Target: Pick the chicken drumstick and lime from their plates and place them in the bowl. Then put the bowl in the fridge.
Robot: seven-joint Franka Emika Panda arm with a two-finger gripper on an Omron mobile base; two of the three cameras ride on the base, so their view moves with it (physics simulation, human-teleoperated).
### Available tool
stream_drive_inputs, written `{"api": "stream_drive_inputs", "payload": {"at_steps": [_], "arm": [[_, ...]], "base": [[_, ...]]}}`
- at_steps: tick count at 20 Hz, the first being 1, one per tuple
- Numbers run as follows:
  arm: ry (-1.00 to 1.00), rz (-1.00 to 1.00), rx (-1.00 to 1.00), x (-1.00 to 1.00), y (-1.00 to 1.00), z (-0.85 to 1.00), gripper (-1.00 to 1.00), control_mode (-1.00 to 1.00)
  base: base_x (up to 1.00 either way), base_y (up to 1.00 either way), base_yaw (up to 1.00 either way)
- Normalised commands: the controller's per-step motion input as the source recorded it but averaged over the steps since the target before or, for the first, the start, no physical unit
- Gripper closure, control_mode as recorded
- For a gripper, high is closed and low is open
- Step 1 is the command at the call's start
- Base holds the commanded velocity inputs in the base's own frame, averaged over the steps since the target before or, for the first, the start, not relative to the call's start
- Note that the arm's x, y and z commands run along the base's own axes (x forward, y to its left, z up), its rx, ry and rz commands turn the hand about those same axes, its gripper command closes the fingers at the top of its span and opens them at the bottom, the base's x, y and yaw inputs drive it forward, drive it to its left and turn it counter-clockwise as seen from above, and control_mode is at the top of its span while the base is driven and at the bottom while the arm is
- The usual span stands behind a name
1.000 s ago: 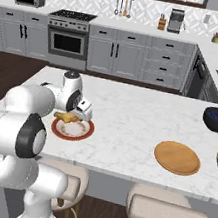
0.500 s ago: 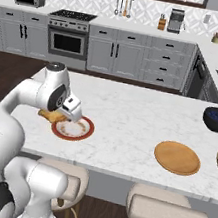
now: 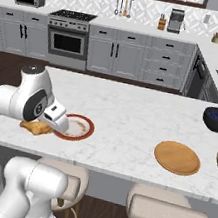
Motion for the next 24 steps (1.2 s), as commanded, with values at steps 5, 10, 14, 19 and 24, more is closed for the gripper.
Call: {"api": "stream_drive_inputs", "payload": {"at_steps": [5,10,14,19,24], "arm": [[-0.02,-0.01,0.03,-0.04,-0.07,0.00,1.00,-1.00],[-0.01,0.00,0.00,0.00,0.00,0.00,1.00,-1.00],[0.00,0.00,0.00,0.00,0.00,0.00,1.00,-1.00],[-0.01,0.00,0.00,-0.02,0.00,0.00,1.00,1.00],[0.00,0.00,0.00,0.00,0.00,0.00,1.00,1.00]], "base": [[0.00,0.00,0.00],[0.00,0.00,0.00],[0.00,0.00,0.00],[-0.41,-0.19,-0.03],[-0.39,-0.60,-0.07]]}}
